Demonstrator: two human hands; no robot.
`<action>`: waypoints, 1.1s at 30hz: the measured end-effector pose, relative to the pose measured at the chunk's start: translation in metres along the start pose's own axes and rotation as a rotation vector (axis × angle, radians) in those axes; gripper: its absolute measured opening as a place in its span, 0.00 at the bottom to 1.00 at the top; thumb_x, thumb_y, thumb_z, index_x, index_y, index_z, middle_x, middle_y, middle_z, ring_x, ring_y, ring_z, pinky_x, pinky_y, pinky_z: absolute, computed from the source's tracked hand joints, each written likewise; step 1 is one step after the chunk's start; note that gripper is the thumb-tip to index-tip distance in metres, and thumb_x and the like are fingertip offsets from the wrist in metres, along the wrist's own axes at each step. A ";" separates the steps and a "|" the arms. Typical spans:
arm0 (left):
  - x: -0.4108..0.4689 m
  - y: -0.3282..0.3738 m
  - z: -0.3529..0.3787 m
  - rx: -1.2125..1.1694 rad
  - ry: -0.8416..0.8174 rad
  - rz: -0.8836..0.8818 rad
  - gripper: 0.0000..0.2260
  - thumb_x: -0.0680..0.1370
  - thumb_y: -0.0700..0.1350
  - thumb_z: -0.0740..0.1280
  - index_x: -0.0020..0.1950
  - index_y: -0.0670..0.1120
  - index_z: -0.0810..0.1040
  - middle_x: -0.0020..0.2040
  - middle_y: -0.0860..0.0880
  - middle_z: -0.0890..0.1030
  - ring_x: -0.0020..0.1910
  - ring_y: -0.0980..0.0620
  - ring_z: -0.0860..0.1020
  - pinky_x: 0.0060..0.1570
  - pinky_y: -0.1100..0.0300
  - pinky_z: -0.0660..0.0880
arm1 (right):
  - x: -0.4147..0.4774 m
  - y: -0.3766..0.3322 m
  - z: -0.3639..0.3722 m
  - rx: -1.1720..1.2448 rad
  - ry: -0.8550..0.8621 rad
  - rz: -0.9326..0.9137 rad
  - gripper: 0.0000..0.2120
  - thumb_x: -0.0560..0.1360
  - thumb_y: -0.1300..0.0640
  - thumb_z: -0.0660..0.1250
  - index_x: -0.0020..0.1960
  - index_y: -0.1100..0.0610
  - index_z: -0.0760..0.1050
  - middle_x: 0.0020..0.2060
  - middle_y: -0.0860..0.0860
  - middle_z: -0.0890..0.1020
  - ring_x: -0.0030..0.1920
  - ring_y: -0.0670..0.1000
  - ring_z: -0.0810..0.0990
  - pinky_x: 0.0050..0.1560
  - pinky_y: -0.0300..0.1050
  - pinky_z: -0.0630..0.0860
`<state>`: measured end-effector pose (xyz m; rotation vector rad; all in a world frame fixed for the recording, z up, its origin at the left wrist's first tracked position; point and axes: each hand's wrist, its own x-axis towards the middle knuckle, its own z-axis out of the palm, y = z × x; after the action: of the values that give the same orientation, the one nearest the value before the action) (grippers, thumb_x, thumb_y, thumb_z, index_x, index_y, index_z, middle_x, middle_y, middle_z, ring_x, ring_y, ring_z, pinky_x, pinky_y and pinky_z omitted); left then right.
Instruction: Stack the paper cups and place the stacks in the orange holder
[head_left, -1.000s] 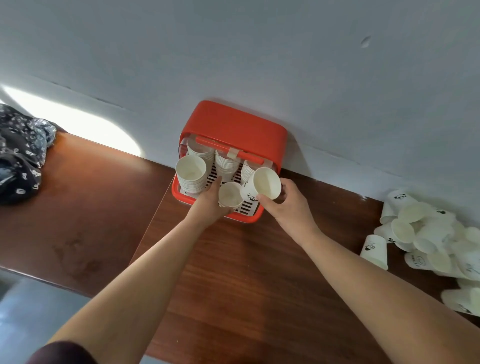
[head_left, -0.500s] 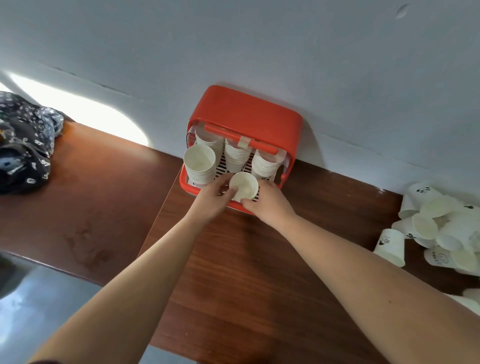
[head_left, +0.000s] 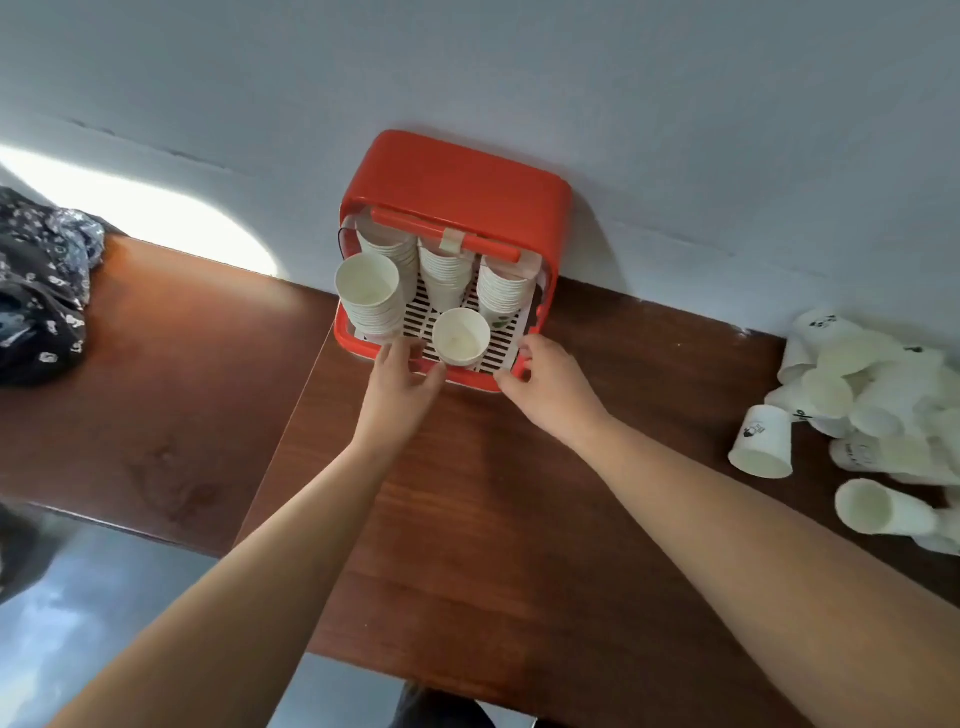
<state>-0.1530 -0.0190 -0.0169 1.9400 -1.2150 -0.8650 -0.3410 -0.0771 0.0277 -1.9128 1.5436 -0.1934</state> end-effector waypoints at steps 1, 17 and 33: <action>-0.010 0.002 0.003 -0.009 -0.016 -0.014 0.13 0.78 0.48 0.69 0.60 0.46 0.77 0.57 0.51 0.78 0.54 0.53 0.77 0.54 0.60 0.72 | -0.012 0.013 -0.008 -0.014 0.013 0.018 0.20 0.77 0.48 0.68 0.65 0.56 0.72 0.60 0.52 0.77 0.58 0.51 0.78 0.58 0.47 0.76; -0.078 0.177 0.239 0.187 -0.475 0.064 0.12 0.80 0.53 0.66 0.58 0.48 0.76 0.56 0.51 0.77 0.54 0.54 0.75 0.50 0.61 0.68 | -0.163 0.296 -0.190 -0.187 0.180 0.384 0.24 0.76 0.49 0.67 0.67 0.60 0.71 0.62 0.57 0.72 0.55 0.56 0.77 0.55 0.48 0.73; -0.110 0.198 0.400 0.225 -0.397 -0.216 0.31 0.74 0.49 0.71 0.74 0.46 0.64 0.67 0.42 0.70 0.64 0.42 0.72 0.53 0.56 0.67 | -0.175 0.418 -0.179 -0.632 -0.015 0.137 0.34 0.68 0.61 0.73 0.71 0.58 0.64 0.62 0.58 0.70 0.60 0.58 0.71 0.59 0.50 0.73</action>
<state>-0.6094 -0.0618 -0.0540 2.1759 -1.3922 -1.3237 -0.8221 -0.0233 -0.0243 -2.2443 1.8658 0.4180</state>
